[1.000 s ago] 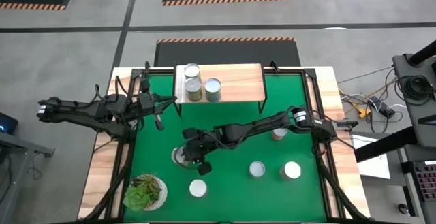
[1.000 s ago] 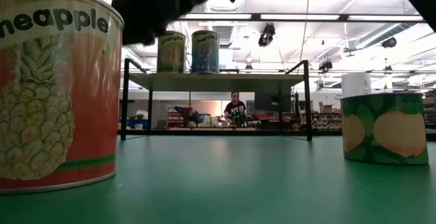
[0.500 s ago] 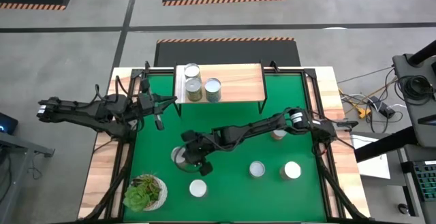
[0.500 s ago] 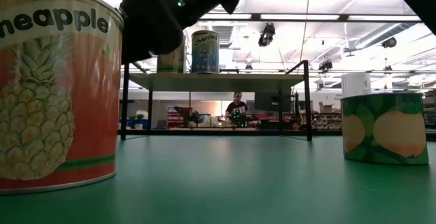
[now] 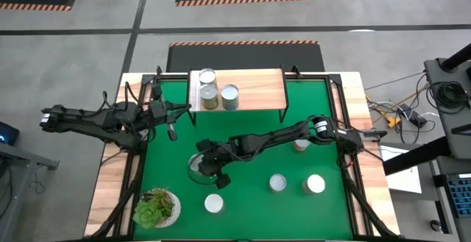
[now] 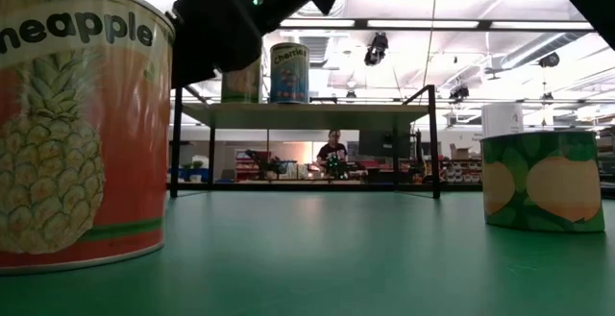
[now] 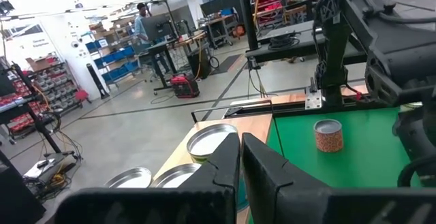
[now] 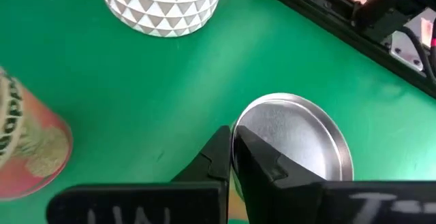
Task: Pick and place cans onto a shelf
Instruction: Put the top canned pineapple on the shelf
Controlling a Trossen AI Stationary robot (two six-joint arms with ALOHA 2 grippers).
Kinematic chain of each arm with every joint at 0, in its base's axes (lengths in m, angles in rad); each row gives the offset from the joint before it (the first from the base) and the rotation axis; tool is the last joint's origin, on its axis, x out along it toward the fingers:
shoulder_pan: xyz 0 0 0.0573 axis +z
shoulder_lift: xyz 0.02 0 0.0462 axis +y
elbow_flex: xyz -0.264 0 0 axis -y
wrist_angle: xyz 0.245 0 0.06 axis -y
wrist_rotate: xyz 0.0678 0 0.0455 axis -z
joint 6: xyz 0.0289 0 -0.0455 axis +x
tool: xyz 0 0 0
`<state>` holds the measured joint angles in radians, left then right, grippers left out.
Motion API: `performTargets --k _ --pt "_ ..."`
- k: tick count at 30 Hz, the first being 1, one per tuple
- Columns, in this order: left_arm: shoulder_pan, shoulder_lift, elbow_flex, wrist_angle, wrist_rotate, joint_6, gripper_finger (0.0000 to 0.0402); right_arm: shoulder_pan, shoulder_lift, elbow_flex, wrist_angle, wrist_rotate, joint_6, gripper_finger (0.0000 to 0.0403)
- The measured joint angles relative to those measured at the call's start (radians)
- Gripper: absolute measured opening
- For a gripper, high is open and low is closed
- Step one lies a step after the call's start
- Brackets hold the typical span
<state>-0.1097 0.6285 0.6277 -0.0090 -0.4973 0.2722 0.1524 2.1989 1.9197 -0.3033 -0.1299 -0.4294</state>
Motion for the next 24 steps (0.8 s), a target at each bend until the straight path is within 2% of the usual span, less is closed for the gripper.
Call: performTargets --k 17,24 --pt "0.0 0.0 0.0 0.0 0.0 0.0 0.0 0.007 -0.196 0.017 -0.229 0.007 0.074 0.0008" --pt "0.0 -0.001 0.0 0.0 0.0 0.0 0.0 0.023 -0.332 -0.003 -0.352 0.144 0.13 0.0008"
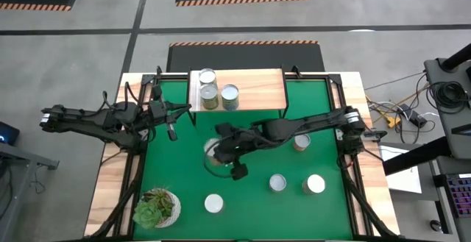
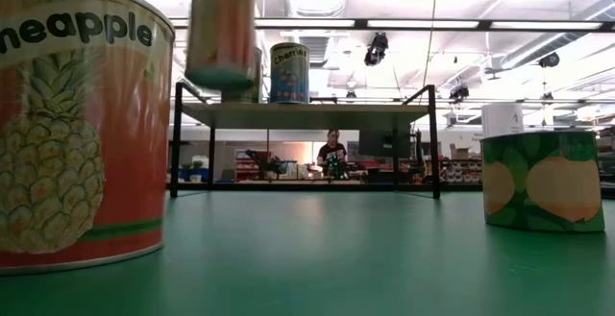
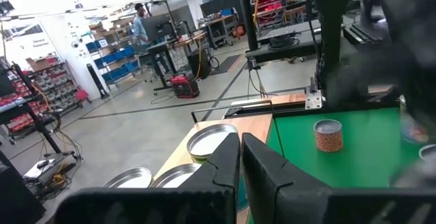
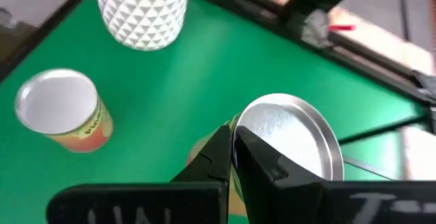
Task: Pick and place cans onto a shelf
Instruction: Put the top canned pineapple on the shelf
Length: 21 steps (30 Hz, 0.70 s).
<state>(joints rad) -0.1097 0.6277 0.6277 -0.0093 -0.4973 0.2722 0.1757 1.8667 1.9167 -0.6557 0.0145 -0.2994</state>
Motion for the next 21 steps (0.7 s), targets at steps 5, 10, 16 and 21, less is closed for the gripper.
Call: performTargets --k 5,10,16,21 --pt "0.0 0.001 0.0 0.0 0.0 0.0 0.0 0.006 -0.104 -0.002 -0.107 0.111 0.048 0.0008" --pt "0.0 0.001 0.0 0.0 0.0 0.0 0.0 0.005 -0.197 -0.003 -0.23 0.222 0.098 0.0008" --pt "0.0 0.001 0.0 0.001 0.0 0.0 0.0 -0.006 -0.27 -0.006 -0.348 0.341 0.122 0.0008" --pt "0.0 0.003 0.0 0.002 0.0 0.0 0.0 -0.064 -0.314 -0.008 -0.377 0.37 0.114 0.0008"
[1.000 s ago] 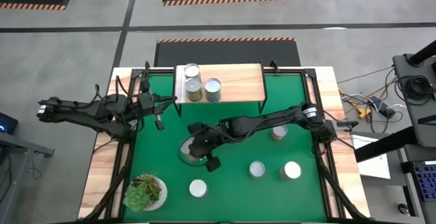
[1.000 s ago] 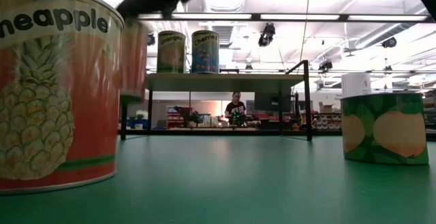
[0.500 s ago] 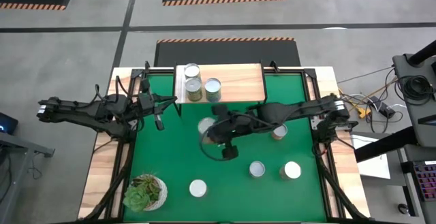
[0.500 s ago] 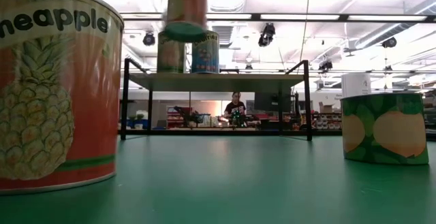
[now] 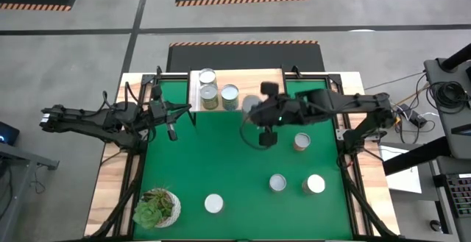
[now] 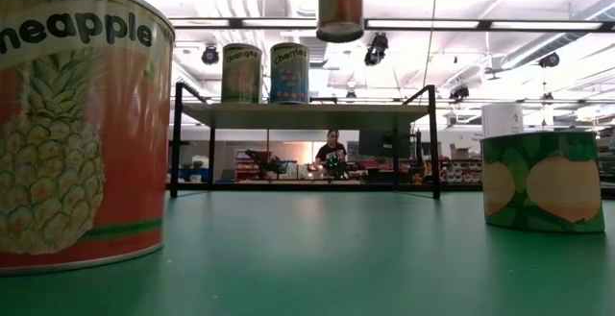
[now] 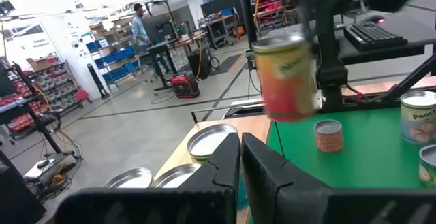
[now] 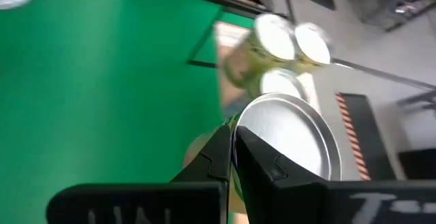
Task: Pick and place cans onto a shelf
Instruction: Put the top canned pineapple on the shelf
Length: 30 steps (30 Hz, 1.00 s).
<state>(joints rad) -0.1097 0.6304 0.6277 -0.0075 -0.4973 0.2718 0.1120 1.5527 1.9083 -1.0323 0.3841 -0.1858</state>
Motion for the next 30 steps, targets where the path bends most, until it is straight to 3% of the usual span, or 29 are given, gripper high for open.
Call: performTargets --k 9,20,25,30 --pt "0.0 0.004 0.0 -0.001 0.0 0.0 0.0 -0.206 -0.028 -0.006 0.002 -0.006 -0.11 0.0008" --pt "0.0 0.006 0.0 -0.001 0.0 0.0 0.0 -0.498 0.019 -0.062 0.188 -0.369 -0.224 0.0008" --pt "0.0 0.006 0.0 -0.002 0.0 0.0 0.0 -0.553 0.047 -0.118 0.263 -0.467 -0.254 0.0008" --pt "0.0 0.007 0.0 -0.005 0.0 0.0 0.0 -0.56 0.072 -0.162 0.309 -0.471 -0.269 0.0008"
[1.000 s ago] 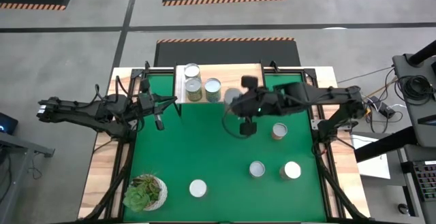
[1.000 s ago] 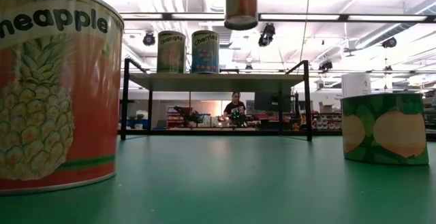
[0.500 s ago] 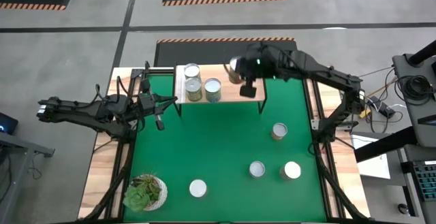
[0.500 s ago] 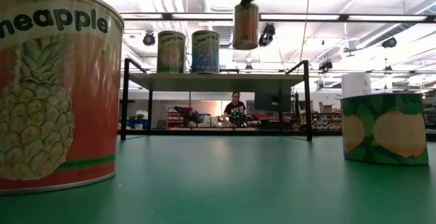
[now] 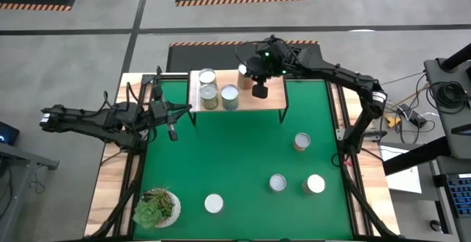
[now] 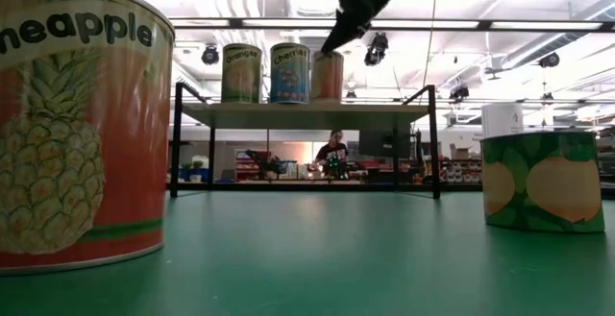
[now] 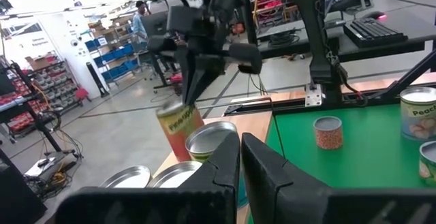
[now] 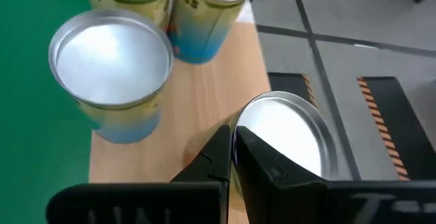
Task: Pick and place cans onto a shelf
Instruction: Put the top canned pineapple on the shelf
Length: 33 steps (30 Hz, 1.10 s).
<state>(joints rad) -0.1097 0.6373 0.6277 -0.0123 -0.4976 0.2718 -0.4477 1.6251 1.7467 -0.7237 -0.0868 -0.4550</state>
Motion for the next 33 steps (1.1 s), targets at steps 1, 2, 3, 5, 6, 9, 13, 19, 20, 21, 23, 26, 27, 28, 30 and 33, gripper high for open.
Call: performTargets --k 1,2,3,5,6,9,13,19,20,21,23,26,27,28,30,33 --pt "0.0 0.0 0.0 -0.004 0.0 0.0 0.0 0.0 0.008 -0.002 0.0 -0.001 -0.002 0.0008" --pt "0.0 0.0 0.0 -0.005 0.0 0.0 0.0 0.0 0.015 -0.002 0.0 -0.001 -0.004 0.0008" --pt "0.0 0.001 0.0 -0.005 0.0 0.0 0.0 0.0 0.02 -0.003 0.002 0.0 -0.006 0.0008" --pt "0.0 0.001 0.0 -0.005 0.0 0.0 0.0 0.002 0.031 -0.003 0.005 0.0 -0.009 0.0008" --pt "0.0 0.001 0.0 -0.005 0.0 0.0 0.0 0.002 0.035 -0.003 0.005 0.0 -0.009 0.0008" --pt "0.0 0.001 0.0 -0.005 0.0 -0.004 0.0 0.002 0.044 -0.003 0.004 0.0 0.009 0.0008" --pt "0.0 0.0 0.0 -0.005 0.0 -0.005 0.0 0.002 0.047 -0.003 0.0 -0.001 0.017 0.0016" --pt "0.0 0.0 0.0 -0.005 0.0 -0.007 0.0 0.002 0.046 -0.003 -0.003 -0.003 0.042 0.0055" --pt "0.0 0.0 0.0 -0.005 0.0 -0.007 0.0 0.002 0.046 -0.003 -0.002 -0.003 0.043 0.0063" --pt "0.0 0.0 0.0 -0.005 0.0 -0.007 0.0 0.002 0.046 -0.002 -0.003 -0.003 0.045 0.0071" --pt "0.0 0.0 0.0 -0.005 0.0 -0.007 0.0 0.002 0.046 0.004 -0.004 0.0 0.06 0.0086" --pt "0.0 0.0 0.0 -0.004 0.0 -0.007 0.0 0.003 0.042 0.025 -0.019 0.0 0.094 0.0101" --pt "0.0 0.0 0.0 -0.004 0.0 -0.008 0.0 0.003 0.041 0.039 -0.033 -0.001 0.098 0.0104" --pt "0.0 0.0 0.0 -0.004 0.0 -0.008 0.0 0.005 0.04 0.053 -0.051 0.0 0.103 0.0106" --pt "0.0 0.0 0.0 -0.005 0.0 -0.008 0.0 0.005 0.039 0.095 -0.117 0.0 0.108 0.0106" --pt "0.0 0.0 0.0 -0.006 0.0 -0.008 0.0 0.004 0.038 0.172 -0.265 0.005 0.113 0.0093"
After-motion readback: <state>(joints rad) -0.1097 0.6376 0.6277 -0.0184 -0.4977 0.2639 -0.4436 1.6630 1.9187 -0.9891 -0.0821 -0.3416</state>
